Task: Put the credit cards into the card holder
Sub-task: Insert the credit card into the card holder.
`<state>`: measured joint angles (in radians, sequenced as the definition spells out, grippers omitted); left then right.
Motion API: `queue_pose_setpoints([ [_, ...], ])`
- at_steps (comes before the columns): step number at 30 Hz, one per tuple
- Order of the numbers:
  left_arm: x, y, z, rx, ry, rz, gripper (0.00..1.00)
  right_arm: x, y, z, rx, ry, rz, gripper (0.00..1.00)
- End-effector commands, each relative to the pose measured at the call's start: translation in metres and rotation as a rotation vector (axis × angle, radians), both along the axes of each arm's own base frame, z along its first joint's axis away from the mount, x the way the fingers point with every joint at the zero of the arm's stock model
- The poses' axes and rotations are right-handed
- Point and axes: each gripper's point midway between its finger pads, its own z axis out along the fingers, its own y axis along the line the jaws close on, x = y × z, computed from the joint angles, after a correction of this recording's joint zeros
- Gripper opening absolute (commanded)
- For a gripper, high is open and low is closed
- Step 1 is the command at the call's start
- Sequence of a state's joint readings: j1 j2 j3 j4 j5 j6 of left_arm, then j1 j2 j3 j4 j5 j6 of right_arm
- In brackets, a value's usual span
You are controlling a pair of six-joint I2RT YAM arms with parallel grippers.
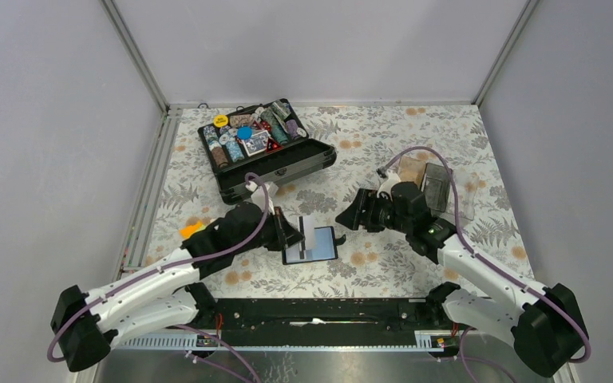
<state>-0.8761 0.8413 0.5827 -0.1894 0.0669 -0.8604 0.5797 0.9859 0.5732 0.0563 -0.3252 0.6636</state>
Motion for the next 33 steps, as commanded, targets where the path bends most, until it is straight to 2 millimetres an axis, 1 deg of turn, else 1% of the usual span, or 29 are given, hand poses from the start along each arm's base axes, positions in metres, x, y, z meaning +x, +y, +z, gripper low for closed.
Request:
queue_pose_setpoints([
  [1,-0.007,0.006,-0.034,0.103,0.08,-0.013,0.0,-0.012,-0.025,-0.061,-0.232,0.106,-0.066,0.77],
  [3,-0.008,0.005,-0.044,0.115,0.095,-0.017,0.0,-0.015,-0.023,-0.075,-0.266,0.135,-0.061,0.73],
  [6,-0.006,0.001,-0.058,0.133,0.12,-0.025,0.0,-0.015,-0.018,-0.088,-0.319,0.149,-0.058,0.69],
  [9,-0.006,-0.005,-0.07,0.143,0.144,-0.044,0.0,-0.014,-0.01,-0.096,-0.356,0.154,-0.042,0.65],
  [11,-0.006,-0.007,-0.077,0.147,0.157,-0.053,0.0,-0.014,-0.008,-0.101,-0.393,0.153,-0.046,0.6],
  [14,-0.002,-0.005,-0.089,0.17,0.164,-0.032,0.0,-0.01,-0.011,-0.109,-0.438,0.147,-0.073,0.56],
  [16,0.0,-0.002,-0.094,0.17,0.174,-0.022,0.0,-0.008,-0.01,-0.112,-0.439,0.144,-0.08,0.53],
  [21,0.004,0.0,-0.099,0.137,0.18,-0.015,0.0,-0.004,-0.009,-0.12,-0.454,0.141,-0.089,0.5],
  [24,0.005,-0.001,-0.1,0.111,0.191,-0.029,0.0,-0.002,-0.006,-0.124,-0.459,0.149,-0.085,0.45],
  [27,0.006,-0.002,-0.099,0.086,0.202,-0.03,0.0,0.002,-0.009,-0.127,-0.482,0.15,-0.104,0.39],
  [30,0.007,0.0,-0.101,0.08,0.214,-0.023,0.0,0.006,-0.013,-0.129,-0.505,0.143,-0.13,0.3],
  [33,0.009,0.001,-0.104,0.067,0.228,-0.015,0.0,0.007,-0.016,-0.131,-0.522,0.143,-0.138,0.17],
])
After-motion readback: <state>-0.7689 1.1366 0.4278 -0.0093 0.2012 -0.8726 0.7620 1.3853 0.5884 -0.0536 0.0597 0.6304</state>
